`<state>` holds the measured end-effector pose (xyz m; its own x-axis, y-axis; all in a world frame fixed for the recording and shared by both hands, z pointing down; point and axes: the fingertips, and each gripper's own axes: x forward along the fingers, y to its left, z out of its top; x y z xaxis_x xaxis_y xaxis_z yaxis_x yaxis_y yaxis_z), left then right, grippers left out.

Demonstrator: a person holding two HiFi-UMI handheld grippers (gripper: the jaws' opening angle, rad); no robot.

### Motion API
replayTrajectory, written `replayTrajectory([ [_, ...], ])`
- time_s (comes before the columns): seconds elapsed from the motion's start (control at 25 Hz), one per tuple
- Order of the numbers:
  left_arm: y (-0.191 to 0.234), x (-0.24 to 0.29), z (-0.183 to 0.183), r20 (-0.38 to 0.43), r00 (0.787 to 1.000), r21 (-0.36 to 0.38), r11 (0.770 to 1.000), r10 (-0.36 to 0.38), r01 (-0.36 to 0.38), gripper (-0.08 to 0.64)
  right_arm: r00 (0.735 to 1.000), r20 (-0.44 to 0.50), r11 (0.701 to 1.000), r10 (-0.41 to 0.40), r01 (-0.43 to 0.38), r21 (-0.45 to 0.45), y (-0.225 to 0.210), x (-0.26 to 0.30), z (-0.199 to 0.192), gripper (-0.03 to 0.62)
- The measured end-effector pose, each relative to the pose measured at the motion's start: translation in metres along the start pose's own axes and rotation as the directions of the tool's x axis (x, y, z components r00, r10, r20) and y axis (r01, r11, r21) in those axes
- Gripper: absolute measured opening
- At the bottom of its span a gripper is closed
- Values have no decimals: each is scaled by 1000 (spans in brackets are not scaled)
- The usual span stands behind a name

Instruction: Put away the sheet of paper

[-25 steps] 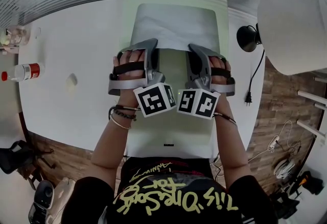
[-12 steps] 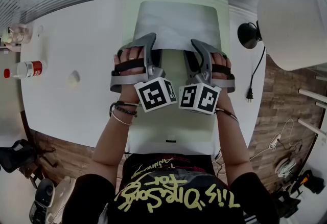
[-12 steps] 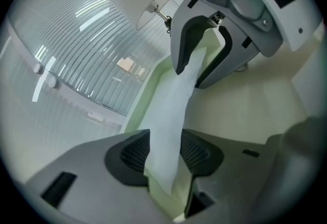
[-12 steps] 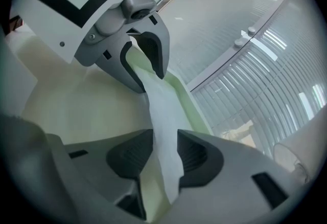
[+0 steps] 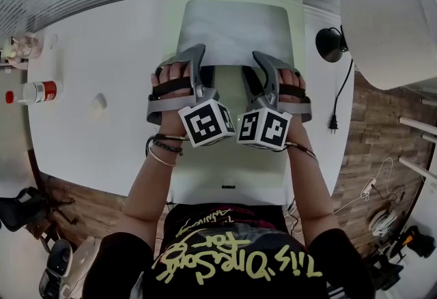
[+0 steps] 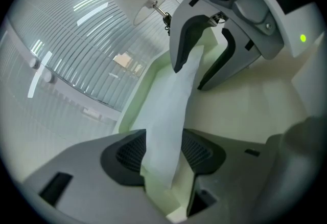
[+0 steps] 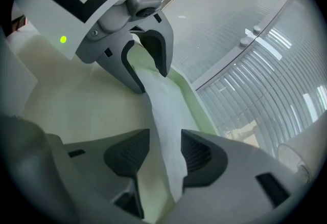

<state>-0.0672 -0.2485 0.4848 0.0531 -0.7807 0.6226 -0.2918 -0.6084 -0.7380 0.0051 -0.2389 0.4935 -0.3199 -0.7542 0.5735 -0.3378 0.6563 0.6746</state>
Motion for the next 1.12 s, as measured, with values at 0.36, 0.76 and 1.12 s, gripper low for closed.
replayTrajectory([
  [0.36,-1,-4,-5,-9,1000,0,1000,-8,8,238,1000,-6,1000,13,-13,6,7,-2,0,186],
  [0.76,-4,-9,-8,-16,1000,15,1000,19,-19,253,1000,-25,1000,3,-3,6,11,-5,-3,186],
  [1.12,-8,-14,-11,-29,999,8,1000,27,-27,259,999,-32,1000,-3,3,17,19,-9,-4,187],
])
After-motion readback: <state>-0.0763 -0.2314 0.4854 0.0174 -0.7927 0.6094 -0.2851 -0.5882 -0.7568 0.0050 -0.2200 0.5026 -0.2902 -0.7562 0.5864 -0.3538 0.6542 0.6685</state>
